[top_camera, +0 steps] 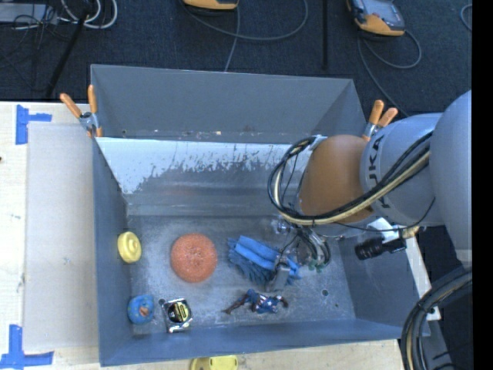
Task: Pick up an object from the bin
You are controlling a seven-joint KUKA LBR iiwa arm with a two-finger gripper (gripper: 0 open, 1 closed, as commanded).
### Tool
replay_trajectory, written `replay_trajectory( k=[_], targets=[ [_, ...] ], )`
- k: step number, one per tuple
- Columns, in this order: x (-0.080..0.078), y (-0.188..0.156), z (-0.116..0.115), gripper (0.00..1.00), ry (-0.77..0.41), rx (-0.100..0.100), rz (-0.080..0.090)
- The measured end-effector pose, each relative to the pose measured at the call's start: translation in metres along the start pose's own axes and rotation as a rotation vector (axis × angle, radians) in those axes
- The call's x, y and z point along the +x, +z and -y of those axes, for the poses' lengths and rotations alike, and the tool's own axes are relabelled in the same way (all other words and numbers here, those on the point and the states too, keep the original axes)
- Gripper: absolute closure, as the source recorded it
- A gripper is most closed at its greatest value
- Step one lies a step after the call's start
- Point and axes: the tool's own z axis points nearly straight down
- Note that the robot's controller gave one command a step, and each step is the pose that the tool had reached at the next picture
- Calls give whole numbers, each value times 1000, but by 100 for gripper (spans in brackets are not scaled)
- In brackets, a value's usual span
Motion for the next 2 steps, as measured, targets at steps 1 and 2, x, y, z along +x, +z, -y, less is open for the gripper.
replay_trajectory(
  k=[1,2],
  targets=[
    [0,-53,-15,0,52,-2,7],
    [1,3,0,0,-1,0,-3]
  ],
)
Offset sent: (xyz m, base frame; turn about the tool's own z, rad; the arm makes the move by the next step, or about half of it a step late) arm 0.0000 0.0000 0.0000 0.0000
